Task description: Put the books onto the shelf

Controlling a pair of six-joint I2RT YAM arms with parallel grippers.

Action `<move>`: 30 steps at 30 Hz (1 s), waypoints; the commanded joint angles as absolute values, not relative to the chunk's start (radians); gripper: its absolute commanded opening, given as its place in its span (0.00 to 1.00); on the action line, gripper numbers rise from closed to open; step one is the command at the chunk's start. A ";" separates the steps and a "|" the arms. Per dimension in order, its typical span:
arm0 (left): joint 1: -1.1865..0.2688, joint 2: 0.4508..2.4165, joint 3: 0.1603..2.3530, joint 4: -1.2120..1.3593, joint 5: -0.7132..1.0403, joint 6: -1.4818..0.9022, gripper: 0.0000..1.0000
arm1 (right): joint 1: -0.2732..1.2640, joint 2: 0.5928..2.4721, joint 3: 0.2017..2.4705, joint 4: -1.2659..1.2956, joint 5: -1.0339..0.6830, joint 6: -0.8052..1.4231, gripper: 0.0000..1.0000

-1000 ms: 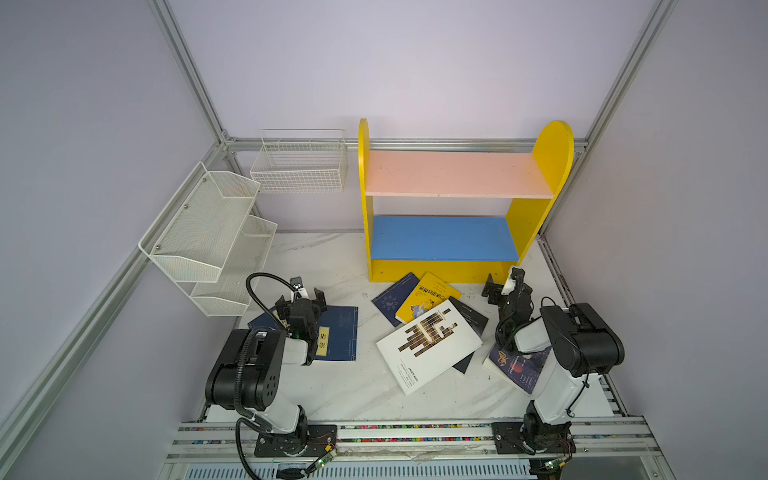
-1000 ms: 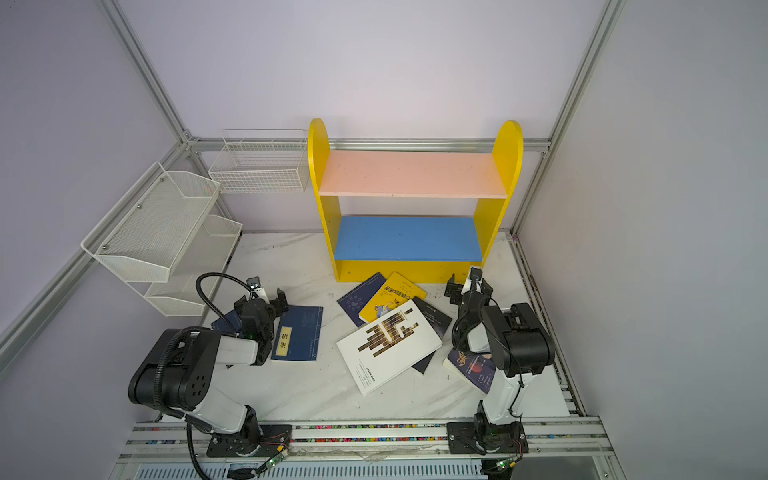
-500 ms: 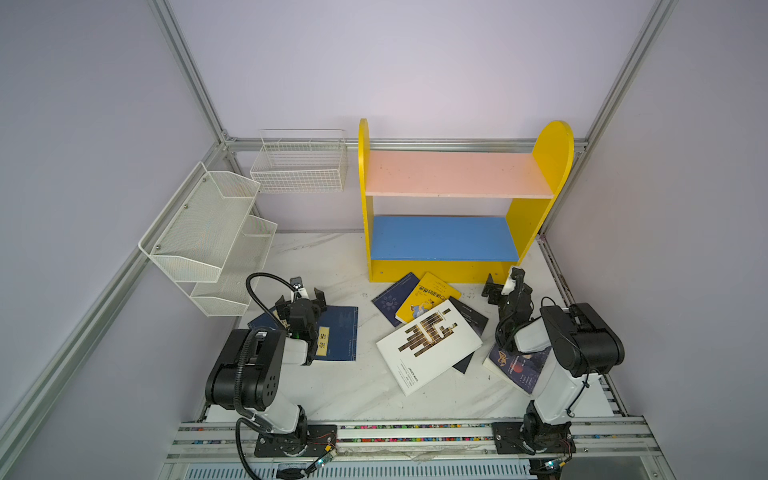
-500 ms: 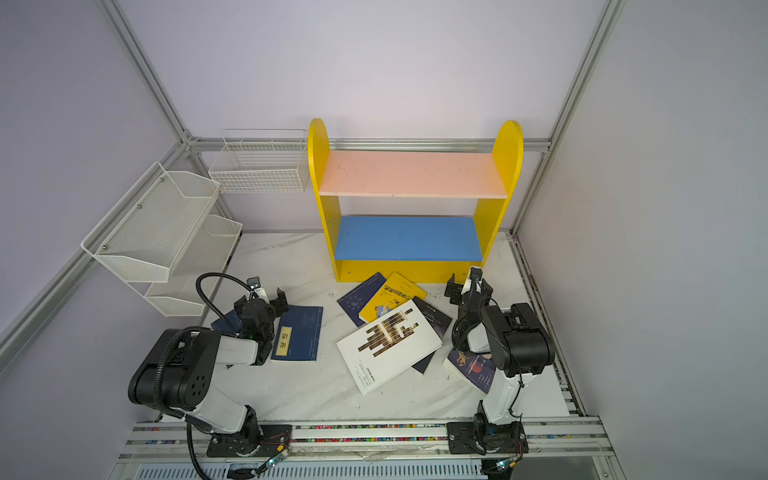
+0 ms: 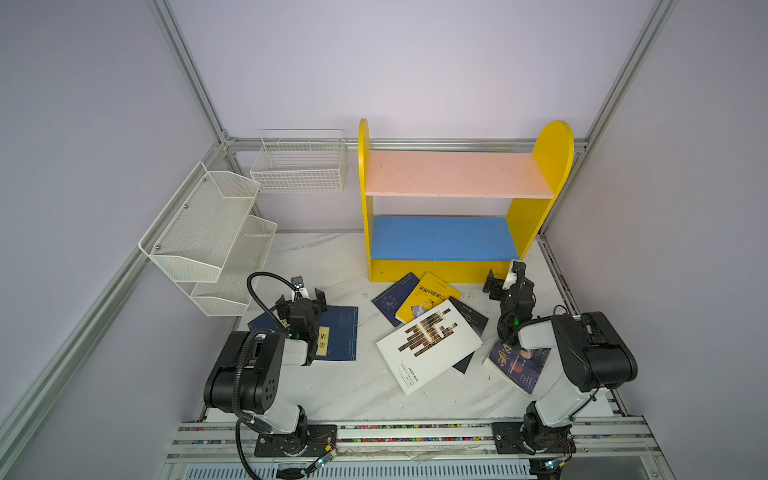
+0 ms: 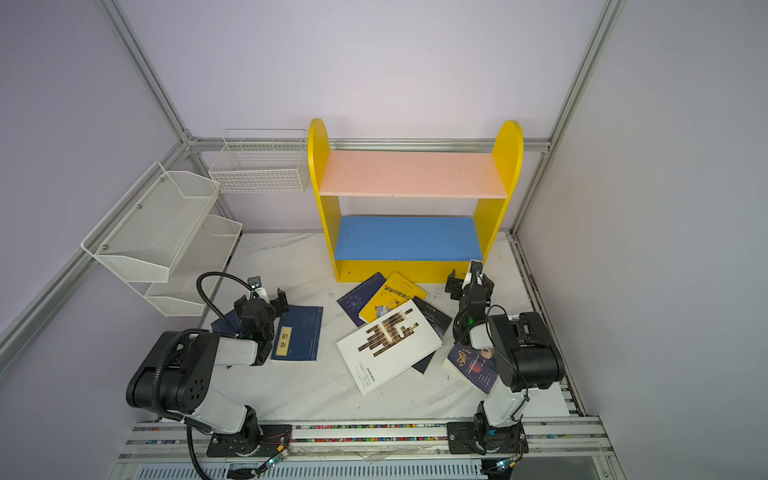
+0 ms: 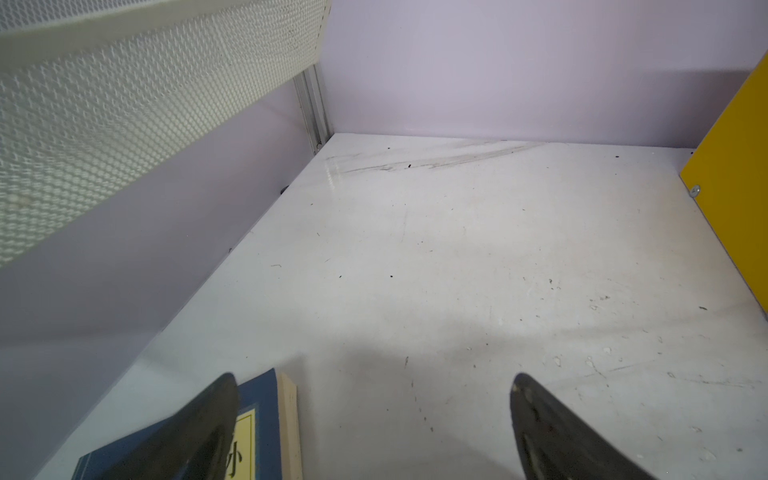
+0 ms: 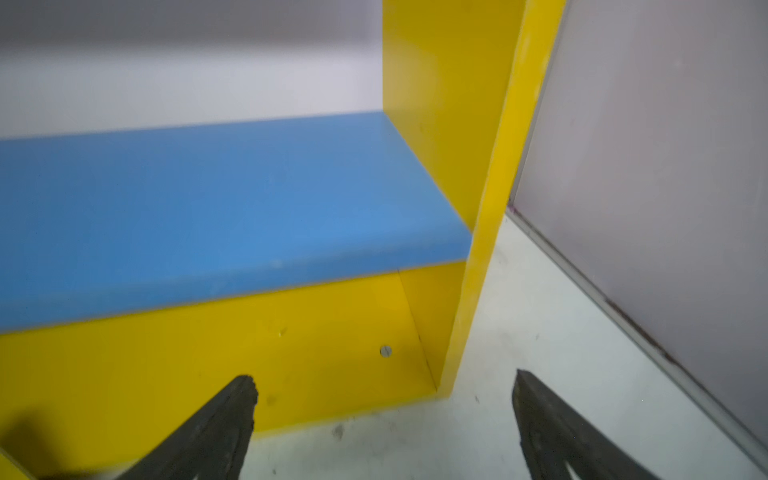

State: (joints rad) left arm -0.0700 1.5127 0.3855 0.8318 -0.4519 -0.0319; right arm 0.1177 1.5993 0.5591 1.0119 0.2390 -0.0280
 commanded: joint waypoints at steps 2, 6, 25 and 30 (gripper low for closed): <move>-0.105 1.267 0.524 0.498 -0.477 -0.071 1.00 | 0.115 1.365 0.678 0.692 0.176 0.048 0.97; -0.107 1.156 0.745 0.025 -0.303 -0.276 1.00 | 0.117 1.243 0.803 0.328 0.093 0.286 0.97; -0.474 0.962 0.991 -0.497 -0.152 -0.982 1.00 | 0.651 1.093 1.091 -0.068 0.087 0.800 0.97; -0.512 0.890 0.889 -0.300 -0.156 -0.973 1.00 | 0.656 1.082 1.044 0.095 0.006 0.804 0.97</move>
State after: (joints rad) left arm -0.5022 0.9154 0.8829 -0.4381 -0.1272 -0.9688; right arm 0.6506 1.0843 1.0607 0.0406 0.0139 0.7723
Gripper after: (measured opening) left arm 0.996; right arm 0.975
